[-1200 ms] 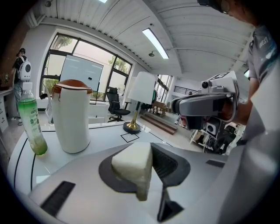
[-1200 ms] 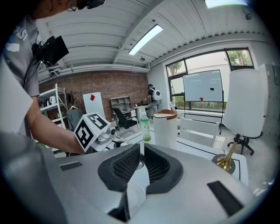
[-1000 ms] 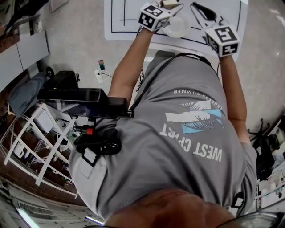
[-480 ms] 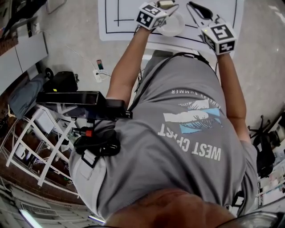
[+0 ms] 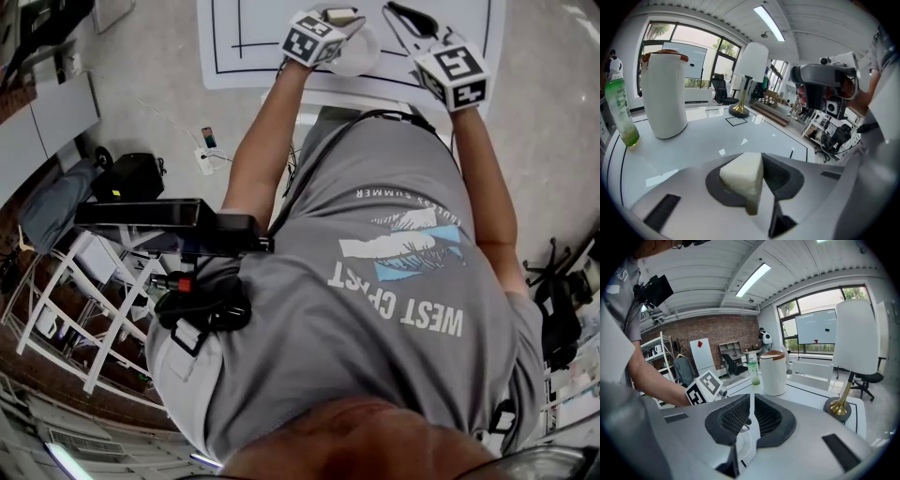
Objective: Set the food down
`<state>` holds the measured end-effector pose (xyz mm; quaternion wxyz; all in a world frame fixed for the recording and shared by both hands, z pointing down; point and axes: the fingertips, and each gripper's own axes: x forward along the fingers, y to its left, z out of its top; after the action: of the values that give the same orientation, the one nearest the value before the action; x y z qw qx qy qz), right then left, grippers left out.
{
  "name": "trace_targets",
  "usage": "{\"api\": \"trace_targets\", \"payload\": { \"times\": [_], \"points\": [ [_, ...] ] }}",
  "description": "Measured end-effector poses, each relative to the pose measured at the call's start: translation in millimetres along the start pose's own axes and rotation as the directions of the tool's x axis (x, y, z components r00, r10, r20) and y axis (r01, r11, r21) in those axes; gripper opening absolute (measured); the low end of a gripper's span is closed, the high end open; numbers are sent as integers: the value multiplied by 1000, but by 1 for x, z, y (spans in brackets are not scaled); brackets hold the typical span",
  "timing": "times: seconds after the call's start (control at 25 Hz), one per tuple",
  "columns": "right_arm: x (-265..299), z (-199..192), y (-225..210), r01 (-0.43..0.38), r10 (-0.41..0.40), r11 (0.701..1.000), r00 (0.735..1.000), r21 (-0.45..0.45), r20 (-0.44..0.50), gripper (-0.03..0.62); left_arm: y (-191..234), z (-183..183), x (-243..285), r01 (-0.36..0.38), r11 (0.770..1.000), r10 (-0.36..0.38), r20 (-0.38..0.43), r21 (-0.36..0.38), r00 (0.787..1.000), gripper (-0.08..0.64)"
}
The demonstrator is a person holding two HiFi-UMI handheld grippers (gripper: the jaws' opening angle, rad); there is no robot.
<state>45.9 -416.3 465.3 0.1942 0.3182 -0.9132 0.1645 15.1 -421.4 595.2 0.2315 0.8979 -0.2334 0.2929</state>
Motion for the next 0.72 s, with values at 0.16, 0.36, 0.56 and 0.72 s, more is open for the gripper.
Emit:
{"api": "trace_targets", "payload": {
  "times": [0.16, 0.36, 0.56, 0.72],
  "points": [
    [4, -3, -1, -6, 6, 1000, 1000, 2, -3, 11, 2, -15, 2, -2, 1000, 2, -44, -1, 999, 97],
    [7, -4, 0, -14, 14, 1000, 1000, 2, -5, 11, -1, -26, 5, -4, 999, 7, -83, 33, 997, 97],
    [7, -4, 3, -19, 19, 1000, 1000, 2, -7, 11, -5, -36, 5, -7, 998, 15, -115, 70, 993, 97],
    [9, -9, 5, -20, 20, 1000, 1000, 3, -12, 11, -7, -44, 4, -8, 996, 19, -121, 87, 992, 97]
  ]
}}
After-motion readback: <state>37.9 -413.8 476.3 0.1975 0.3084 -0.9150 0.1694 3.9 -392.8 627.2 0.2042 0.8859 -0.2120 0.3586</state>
